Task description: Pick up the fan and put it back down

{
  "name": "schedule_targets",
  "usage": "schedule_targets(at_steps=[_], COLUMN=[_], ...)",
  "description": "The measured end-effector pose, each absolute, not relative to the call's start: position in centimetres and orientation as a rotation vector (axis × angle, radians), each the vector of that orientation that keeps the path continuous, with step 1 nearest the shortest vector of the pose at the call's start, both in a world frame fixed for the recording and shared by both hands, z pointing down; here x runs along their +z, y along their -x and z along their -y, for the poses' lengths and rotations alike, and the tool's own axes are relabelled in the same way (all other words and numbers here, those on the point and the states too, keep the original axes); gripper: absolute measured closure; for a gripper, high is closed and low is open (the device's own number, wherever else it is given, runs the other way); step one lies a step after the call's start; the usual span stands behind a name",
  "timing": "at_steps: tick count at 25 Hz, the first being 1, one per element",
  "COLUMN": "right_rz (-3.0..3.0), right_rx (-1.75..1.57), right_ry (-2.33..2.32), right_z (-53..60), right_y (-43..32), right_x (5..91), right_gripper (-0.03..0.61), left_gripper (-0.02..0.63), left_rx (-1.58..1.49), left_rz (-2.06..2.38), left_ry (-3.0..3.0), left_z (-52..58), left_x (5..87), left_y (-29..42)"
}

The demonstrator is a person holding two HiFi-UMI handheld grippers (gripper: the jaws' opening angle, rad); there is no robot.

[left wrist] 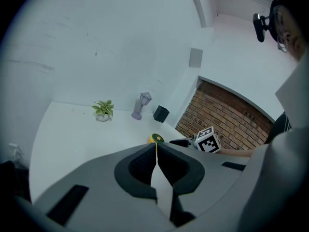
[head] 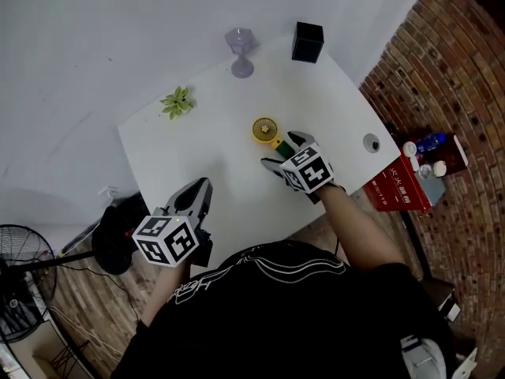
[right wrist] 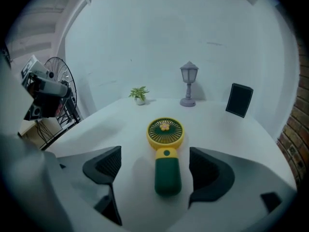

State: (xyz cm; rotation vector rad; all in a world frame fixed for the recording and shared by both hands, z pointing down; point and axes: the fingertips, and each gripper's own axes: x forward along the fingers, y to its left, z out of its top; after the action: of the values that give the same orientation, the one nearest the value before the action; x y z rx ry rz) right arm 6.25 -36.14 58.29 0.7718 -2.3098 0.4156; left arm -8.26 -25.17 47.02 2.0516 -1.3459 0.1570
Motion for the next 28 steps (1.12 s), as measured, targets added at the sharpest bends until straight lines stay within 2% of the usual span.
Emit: schedule_targets(at_steps=[9, 14, 18, 28], right_rz=[2.272, 2.245, 2.212, 2.199], right_rx=[0.446, 0.439, 0.421, 0.422], right_ry=[-0.721, -0.737, -0.784, -0.797], right_z=[37.2, 37.9, 38.5, 38.8], right_y=[-5.8, -6.1, -6.8, -7.1], right_x=[60.8, 61.2, 61.3, 61.3], right_gripper=[0.179, 0.255, 0.348, 0.390], left_gripper=[0.578, 0.578, 0.578, 0.578], left_rx=[0.138, 0.132, 0.123, 0.133], left_rz=[1.342, 1.338, 1.333, 1.312], left_ry=[-2.003, -2.003, -2.010, -2.016], left_z=[25.1, 25.4, 25.5, 25.7], left_x=[48.6, 48.7, 48.6, 48.9], left_y=[8.7, 8.6, 8.4, 8.0])
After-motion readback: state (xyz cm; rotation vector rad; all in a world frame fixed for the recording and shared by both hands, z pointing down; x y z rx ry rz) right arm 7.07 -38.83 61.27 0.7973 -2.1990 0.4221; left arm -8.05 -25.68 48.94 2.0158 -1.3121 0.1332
